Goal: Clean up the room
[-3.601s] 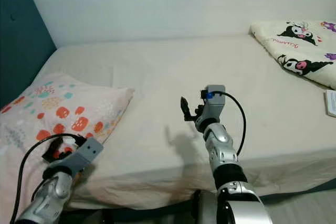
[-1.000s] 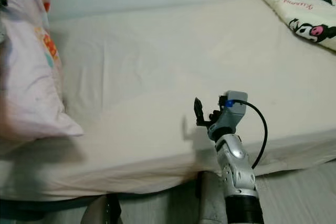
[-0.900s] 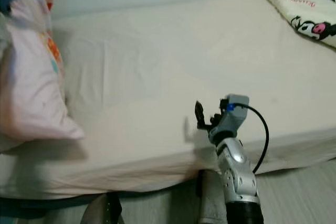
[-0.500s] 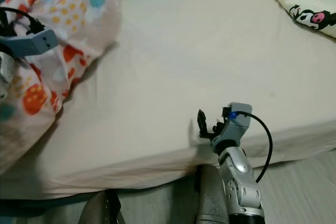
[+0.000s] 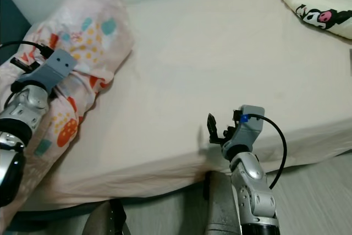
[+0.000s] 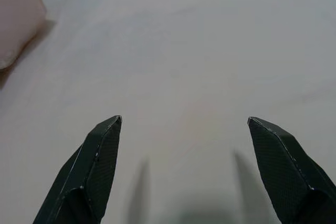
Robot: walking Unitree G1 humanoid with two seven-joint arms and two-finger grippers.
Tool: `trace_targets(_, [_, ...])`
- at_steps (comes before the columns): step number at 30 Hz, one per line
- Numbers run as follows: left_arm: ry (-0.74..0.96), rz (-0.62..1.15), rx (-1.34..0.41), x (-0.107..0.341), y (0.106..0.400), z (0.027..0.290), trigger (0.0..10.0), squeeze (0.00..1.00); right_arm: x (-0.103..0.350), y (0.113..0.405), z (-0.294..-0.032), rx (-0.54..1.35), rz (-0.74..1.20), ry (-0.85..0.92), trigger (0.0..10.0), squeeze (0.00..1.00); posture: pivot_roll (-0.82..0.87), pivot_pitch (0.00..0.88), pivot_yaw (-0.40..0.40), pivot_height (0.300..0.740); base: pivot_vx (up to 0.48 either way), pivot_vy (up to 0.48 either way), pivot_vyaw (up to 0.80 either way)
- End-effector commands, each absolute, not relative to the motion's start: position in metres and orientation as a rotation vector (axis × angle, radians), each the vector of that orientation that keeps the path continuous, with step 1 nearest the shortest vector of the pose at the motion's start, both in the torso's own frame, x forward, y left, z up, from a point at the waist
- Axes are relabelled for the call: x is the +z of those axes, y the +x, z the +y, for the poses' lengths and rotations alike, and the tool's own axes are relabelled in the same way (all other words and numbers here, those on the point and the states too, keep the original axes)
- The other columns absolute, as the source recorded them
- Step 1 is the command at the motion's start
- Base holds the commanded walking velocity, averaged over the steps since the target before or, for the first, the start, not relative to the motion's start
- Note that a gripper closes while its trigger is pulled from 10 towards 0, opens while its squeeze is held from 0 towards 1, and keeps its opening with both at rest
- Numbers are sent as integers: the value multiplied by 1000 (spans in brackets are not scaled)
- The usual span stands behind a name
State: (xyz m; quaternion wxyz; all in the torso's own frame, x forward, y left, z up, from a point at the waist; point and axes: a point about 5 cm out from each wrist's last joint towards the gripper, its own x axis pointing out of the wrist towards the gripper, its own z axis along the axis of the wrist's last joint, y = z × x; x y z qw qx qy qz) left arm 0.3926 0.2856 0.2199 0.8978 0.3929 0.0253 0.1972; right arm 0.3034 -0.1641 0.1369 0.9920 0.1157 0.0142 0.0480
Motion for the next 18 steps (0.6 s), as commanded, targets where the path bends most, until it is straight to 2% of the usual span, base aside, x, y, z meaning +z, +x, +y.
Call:
trace_targets(1, [618,186,259,182,388,277,10000,1000,134,307,-161,101,42,251,10000,0,-92,229,87,471,0,0,0])
trace_targets(2, [618,186,259,182,388,277,10000,1000,134,307,-161,101,42,251,10000,0,-92,229,87,471,0,0,0])
trace_targets(3, [524,201,134,173,390,262,10000,1000,135,308,-161,104,38,248,10000,0,-94,227,88,471,0,0,0])
trace_targets(5, [524,201,134,173,390,262,10000,1000,135,308,-161,104,38,248,10000,0,-94,227,88,471,0,0,0])
trace_targets(7, [290,247,-311,155,386,221,10000,1000,139,311,-162,106,29,245,10000,0,-88,206,88,471,0,0,0])
trace_targets(8, [290,247,-311,155,386,221,10000,1000,139,311,-162,106,29,245,10000,0,-88,206,88,471,0,0,0])
trace_targets(9, [190,230,-504,158,376,209,10000,1000,139,312,-164,105,26,241,10000,0,-81,195,87,471,0,0,0])
trace_targets(11, [190,230,-504,158,376,209,10000,1000,139,312,-164,105,26,241,10000,0,-81,195,87,471,0,0,0])
trace_targets(12, [120,216,-655,163,364,200,10000,1000,139,314,-166,103,26,237,10000,0,-74,181,86,471,0,0,0])
trace_targets(13, [120,216,-655,163,364,200,10000,1000,139,314,-166,103,26,237,10000,0,-74,181,86,471,0,0,0])
trace_targets(15, [-32,201,-904,182,330,194,10000,1000,142,321,-167,118,14,231,10000,0,-66,145,82,471,0,0,0])
trace_targets(18, [-157,184,-1022,196,311,196,10000,1000,147,328,-164,140,-8,230,10000,0,-59,121,75,471,0,0,0])
